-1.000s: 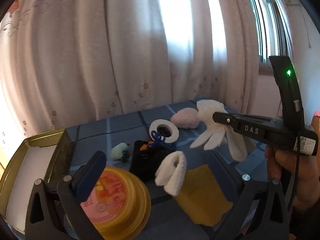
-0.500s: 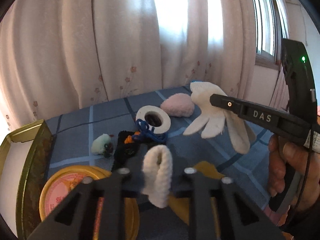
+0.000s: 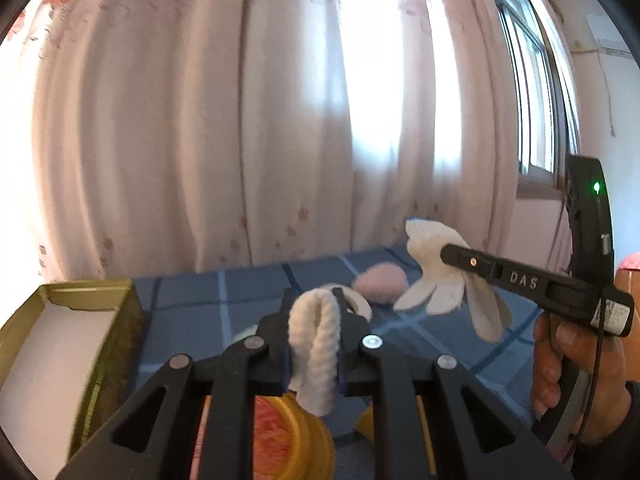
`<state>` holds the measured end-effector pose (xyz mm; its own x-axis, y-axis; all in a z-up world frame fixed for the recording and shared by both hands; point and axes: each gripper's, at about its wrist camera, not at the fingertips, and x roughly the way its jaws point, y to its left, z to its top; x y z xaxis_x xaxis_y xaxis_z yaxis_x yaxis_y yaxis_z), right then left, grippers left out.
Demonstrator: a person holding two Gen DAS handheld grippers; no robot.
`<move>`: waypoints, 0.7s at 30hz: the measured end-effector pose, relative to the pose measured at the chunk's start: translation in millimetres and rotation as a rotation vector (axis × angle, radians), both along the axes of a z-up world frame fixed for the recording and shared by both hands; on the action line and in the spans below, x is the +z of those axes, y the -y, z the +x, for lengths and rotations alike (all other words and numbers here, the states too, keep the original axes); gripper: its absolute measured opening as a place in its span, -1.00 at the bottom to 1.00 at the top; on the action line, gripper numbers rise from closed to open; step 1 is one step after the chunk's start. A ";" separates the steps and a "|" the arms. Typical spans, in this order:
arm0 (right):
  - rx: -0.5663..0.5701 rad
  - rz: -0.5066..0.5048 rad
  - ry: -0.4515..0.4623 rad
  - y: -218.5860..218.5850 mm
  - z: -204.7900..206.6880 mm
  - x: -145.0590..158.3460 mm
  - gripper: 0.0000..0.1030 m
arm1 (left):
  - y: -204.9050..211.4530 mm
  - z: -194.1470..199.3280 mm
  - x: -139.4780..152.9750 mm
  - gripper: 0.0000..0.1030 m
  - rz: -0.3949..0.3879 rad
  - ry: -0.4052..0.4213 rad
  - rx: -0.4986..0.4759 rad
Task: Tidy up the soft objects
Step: 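Lift and carry the glove and towel with both grippers toward the gold tin box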
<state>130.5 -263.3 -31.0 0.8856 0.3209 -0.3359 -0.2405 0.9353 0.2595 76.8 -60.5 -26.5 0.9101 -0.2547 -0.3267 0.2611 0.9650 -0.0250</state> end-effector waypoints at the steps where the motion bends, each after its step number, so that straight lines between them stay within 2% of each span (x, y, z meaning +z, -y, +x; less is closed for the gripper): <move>1: -0.005 -0.003 0.013 -1.8 -0.9 0.9 -0.80 | -2.6 -0.9 1.4 -0.73 -0.002 0.016 0.008; 5: -0.025 -0.020 0.063 -5.8 -4.6 4.3 -0.80 | -14.2 -7.5 4.3 -0.73 -0.006 0.095 0.057; 9: -0.037 -0.024 0.097 -8.4 -9.0 6.1 -0.80 | -25.4 -9.6 3.7 -0.73 -0.001 0.140 0.110; 14: -0.039 -0.016 0.121 -13.3 -12.1 8.1 -0.80 | -41.8 -9.5 4.7 -0.73 -0.030 0.147 0.147; 21: -0.013 -0.056 0.147 -34.6 -16.5 9.7 -0.80 | -60.4 -6.8 4.6 -0.74 -0.046 0.140 0.202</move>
